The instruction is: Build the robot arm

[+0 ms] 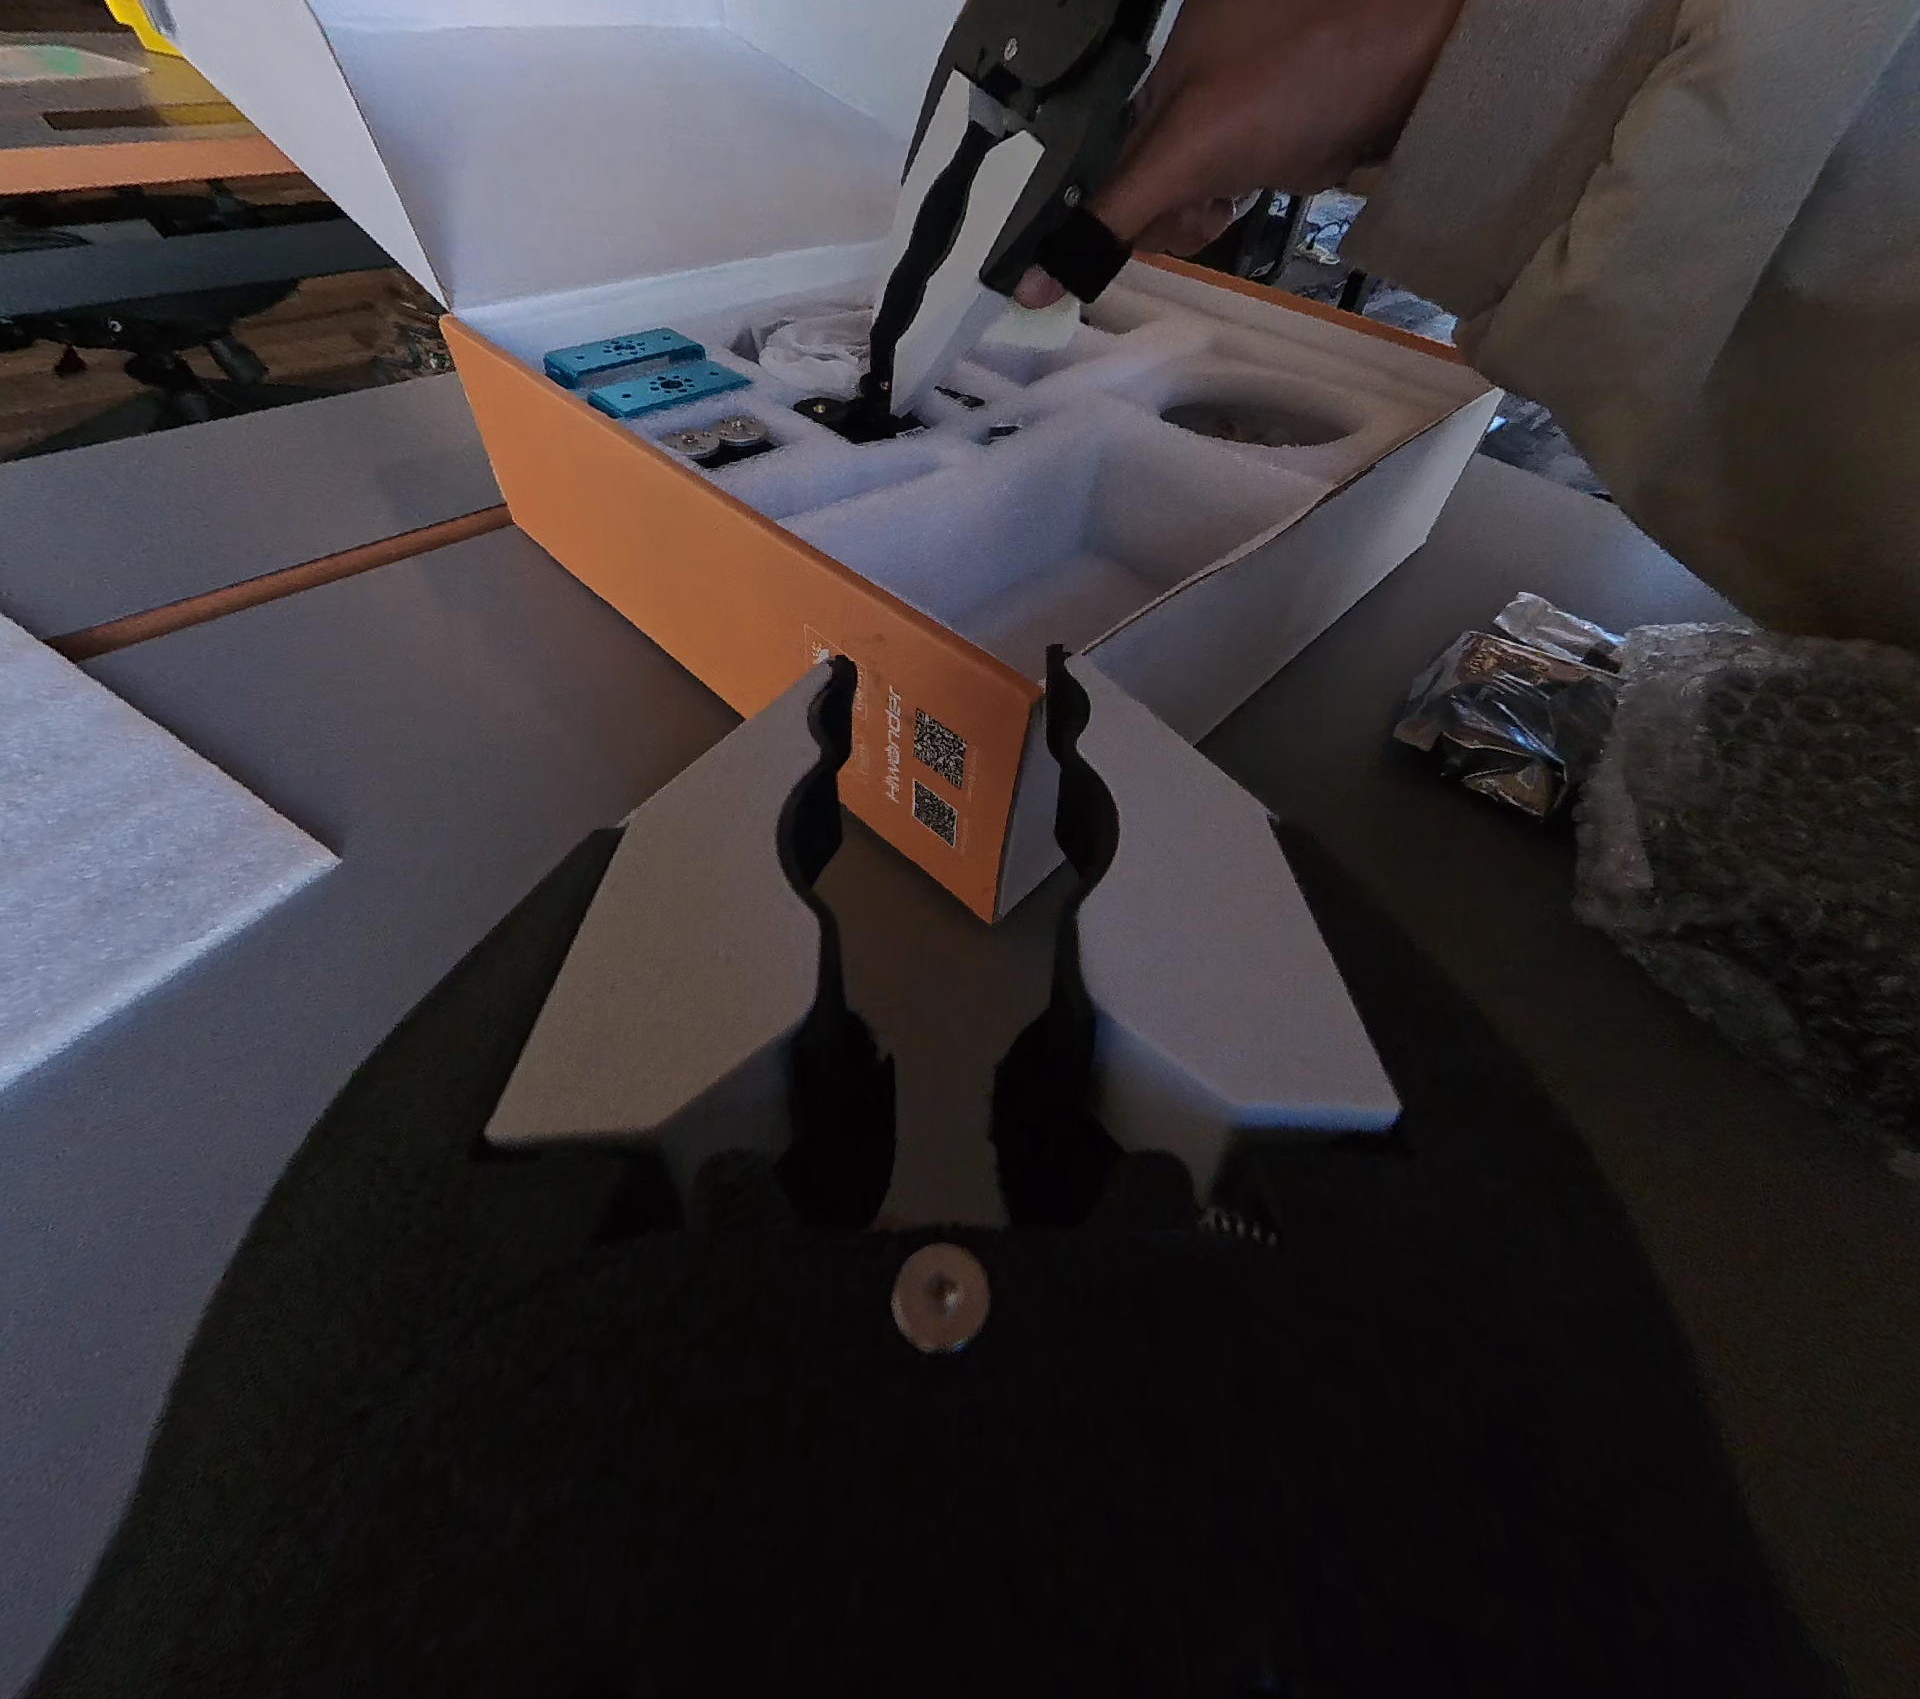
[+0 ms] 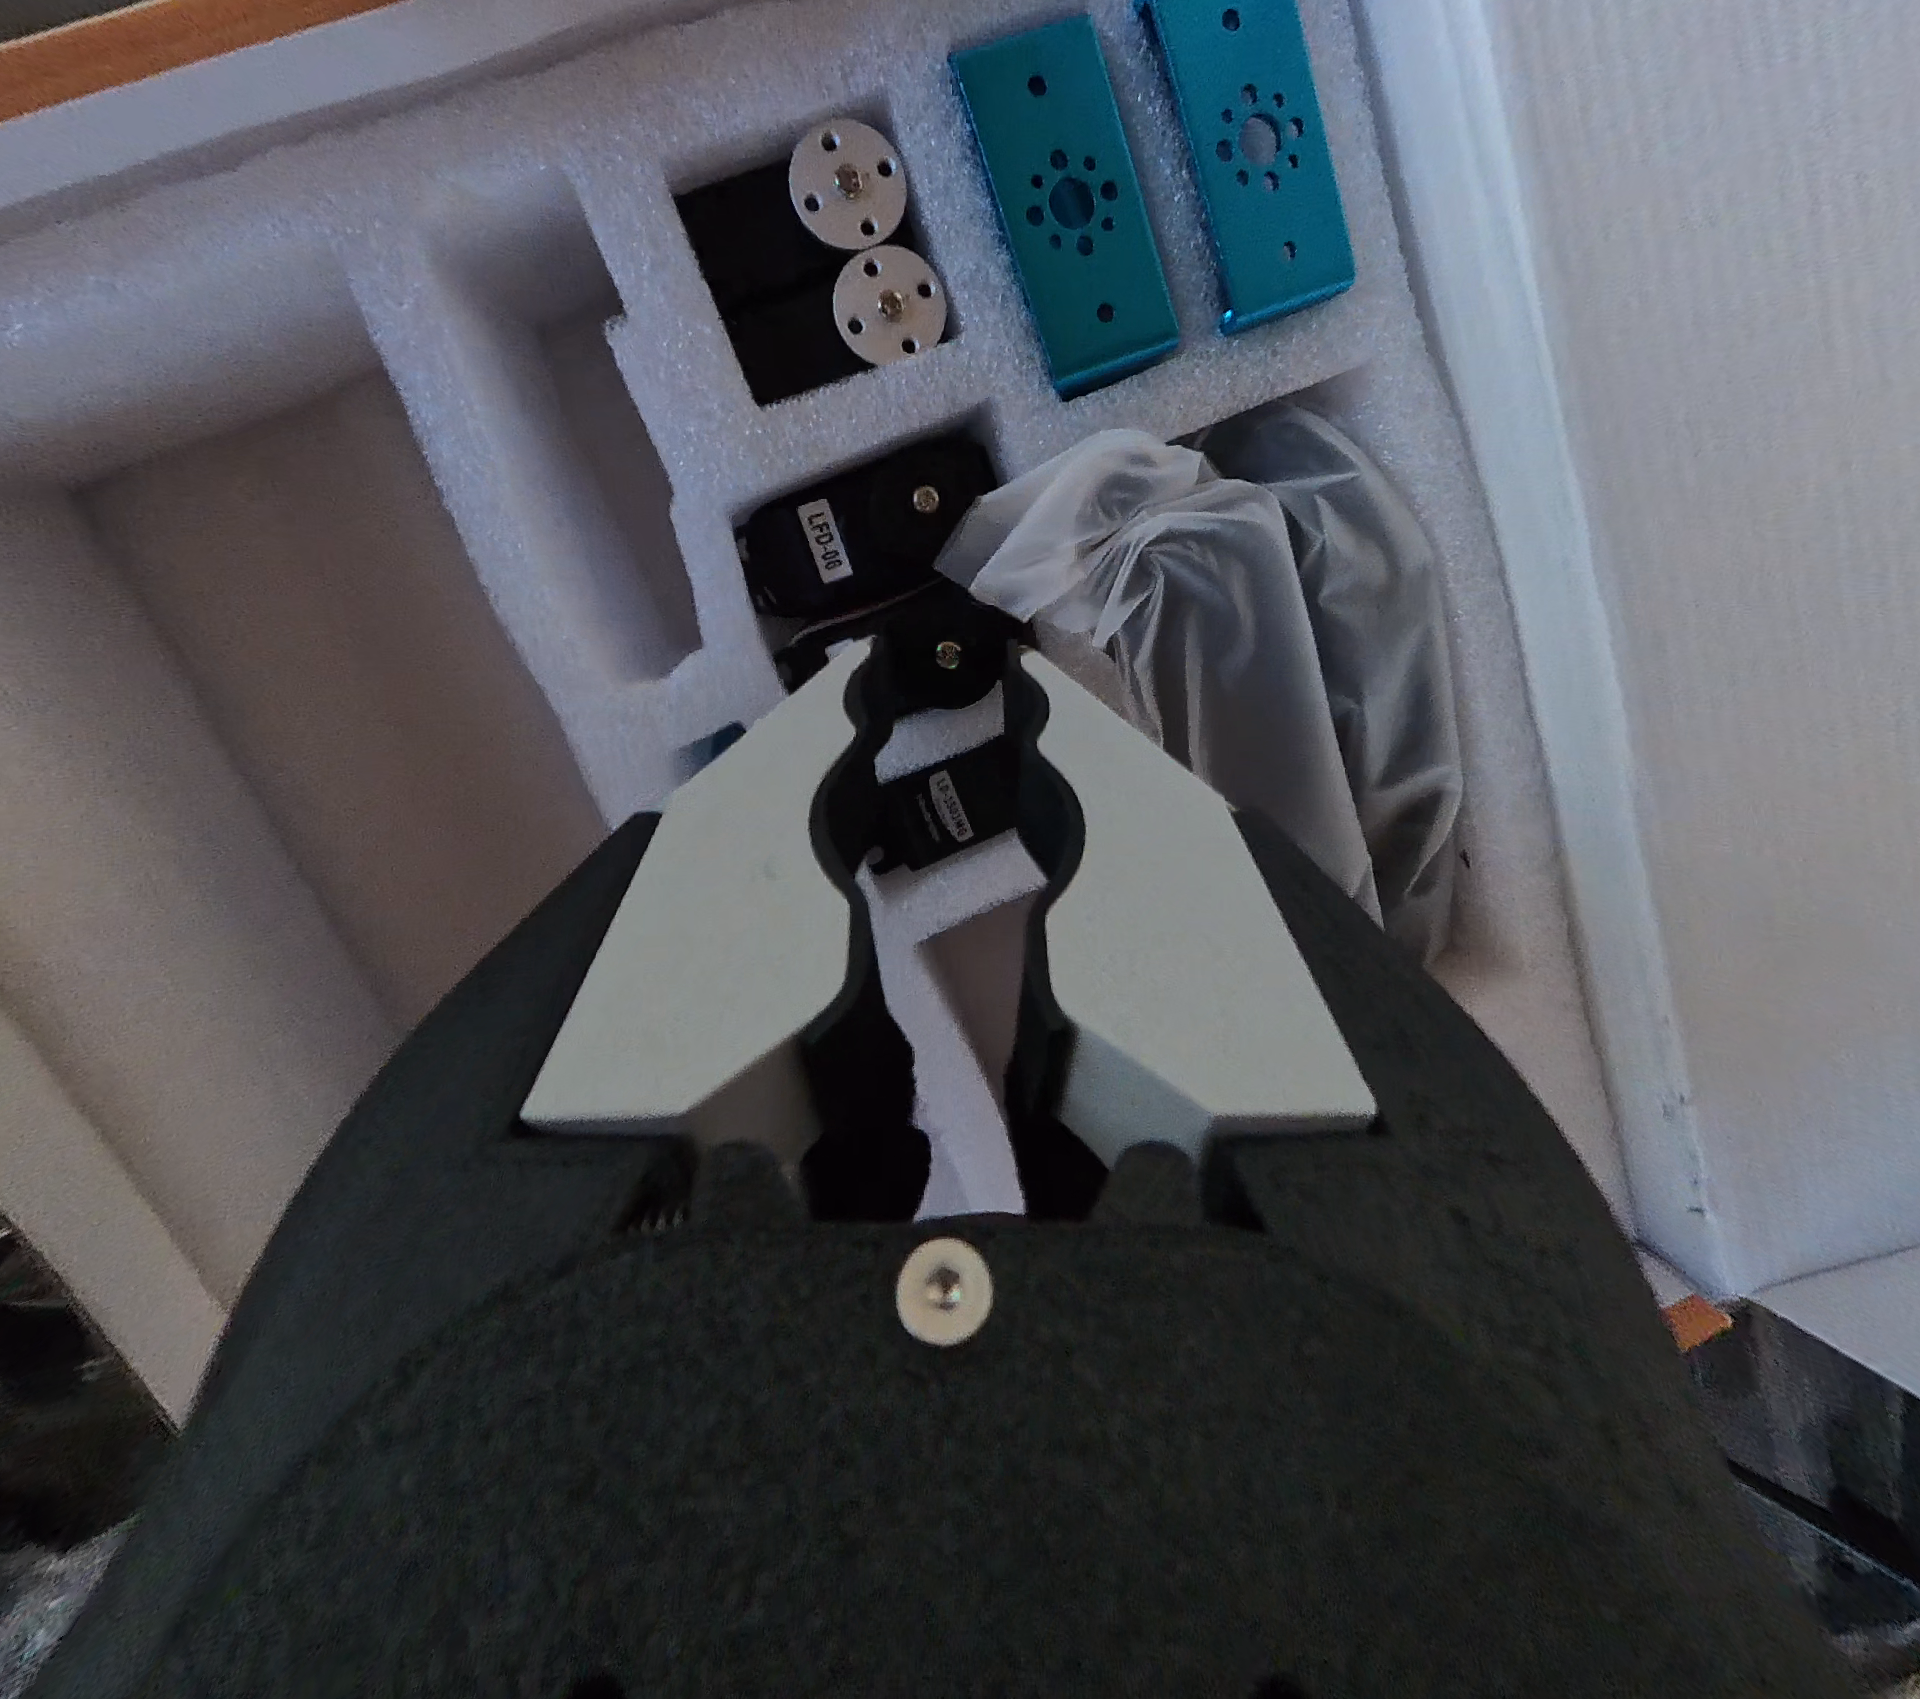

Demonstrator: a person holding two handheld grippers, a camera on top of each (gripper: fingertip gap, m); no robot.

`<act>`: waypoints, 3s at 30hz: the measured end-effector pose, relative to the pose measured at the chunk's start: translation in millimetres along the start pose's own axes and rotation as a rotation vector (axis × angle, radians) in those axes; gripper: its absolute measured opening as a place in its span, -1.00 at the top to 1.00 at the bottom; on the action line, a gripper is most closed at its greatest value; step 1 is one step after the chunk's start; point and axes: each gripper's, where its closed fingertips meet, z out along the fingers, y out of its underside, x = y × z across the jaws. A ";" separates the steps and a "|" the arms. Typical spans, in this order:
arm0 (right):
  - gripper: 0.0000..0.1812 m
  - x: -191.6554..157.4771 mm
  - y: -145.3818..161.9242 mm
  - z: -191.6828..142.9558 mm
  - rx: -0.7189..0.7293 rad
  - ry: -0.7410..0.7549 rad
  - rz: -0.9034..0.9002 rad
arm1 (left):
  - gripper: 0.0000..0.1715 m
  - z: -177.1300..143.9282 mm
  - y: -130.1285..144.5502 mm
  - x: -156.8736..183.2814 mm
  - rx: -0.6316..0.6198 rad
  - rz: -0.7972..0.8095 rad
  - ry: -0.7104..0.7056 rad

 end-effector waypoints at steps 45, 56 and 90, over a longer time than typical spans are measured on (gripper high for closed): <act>0.59 7.6 -14.3 -18.5 0.157 0.060 0.125 | 0.55 5.2 8.4 17.5 -0.048 -0.014 0.079; 0.78 1.6 -14.6 2.0 0.230 0.195 0.106 | 0.56 8.4 4.8 15.0 -0.039 -0.016 0.059; 0.79 18.7 -10.0 -67.1 0.456 0.088 0.359 | 0.72 72.2 11.9 32.7 -0.187 0.126 0.194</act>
